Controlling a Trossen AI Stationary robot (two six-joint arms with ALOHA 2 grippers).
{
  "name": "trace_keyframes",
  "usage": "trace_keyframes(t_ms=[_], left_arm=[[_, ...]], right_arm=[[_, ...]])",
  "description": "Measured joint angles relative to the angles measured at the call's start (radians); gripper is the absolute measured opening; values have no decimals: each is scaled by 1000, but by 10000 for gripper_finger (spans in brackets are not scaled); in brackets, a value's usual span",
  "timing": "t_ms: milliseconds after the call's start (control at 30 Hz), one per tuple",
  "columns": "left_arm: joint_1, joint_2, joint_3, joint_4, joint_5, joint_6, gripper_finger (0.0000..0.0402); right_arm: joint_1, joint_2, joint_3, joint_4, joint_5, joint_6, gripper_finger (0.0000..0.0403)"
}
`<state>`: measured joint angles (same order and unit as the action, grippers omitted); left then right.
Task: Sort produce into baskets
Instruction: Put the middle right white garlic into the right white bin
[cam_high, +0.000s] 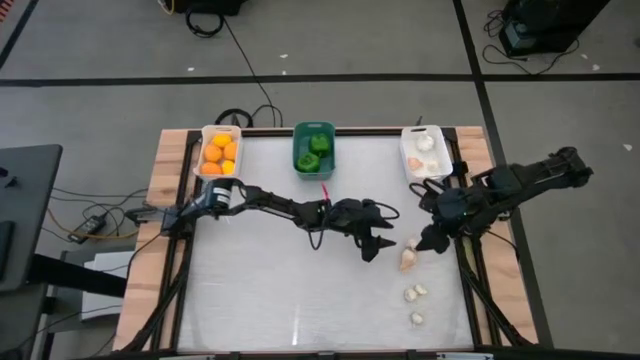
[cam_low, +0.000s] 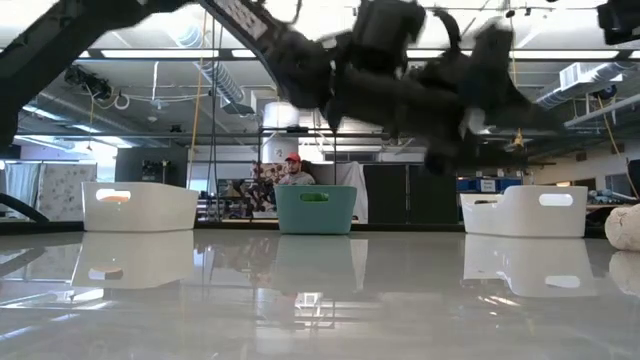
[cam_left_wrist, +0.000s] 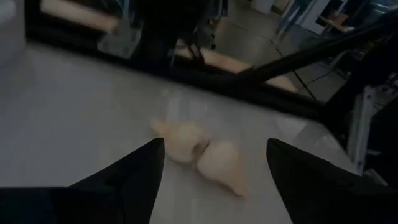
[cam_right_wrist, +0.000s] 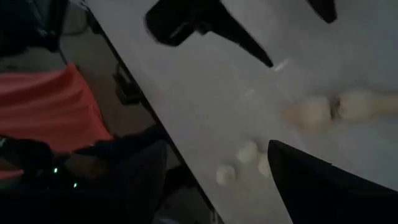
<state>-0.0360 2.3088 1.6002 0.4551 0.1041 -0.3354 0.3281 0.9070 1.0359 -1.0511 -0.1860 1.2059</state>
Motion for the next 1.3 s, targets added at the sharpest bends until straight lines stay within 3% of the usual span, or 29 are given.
trace_keyframes(t_ms=[400, 633, 800, 1033, 1300], left_arm=[[-37, 183, 229, -20, 39, -38, 372], [-83, 283, 430, -262, -109, 134, 374], [-112, 343, 539, -291, -212, 115, 374], [-133, 368, 558, -319, -353, 3, 365], [-151, 366, 555, -315, -377, -10, 354]], right_arm=[[99, 4, 0, -227, 1, 60, 289], [132, 4, 0, -282, 6, 85, 289], [142, 4, 0, -284, 8, 77, 289], [151, 4, 0, -297, 10, 58, 289], [151, 4, 0, -297, 13, 71, 289]])
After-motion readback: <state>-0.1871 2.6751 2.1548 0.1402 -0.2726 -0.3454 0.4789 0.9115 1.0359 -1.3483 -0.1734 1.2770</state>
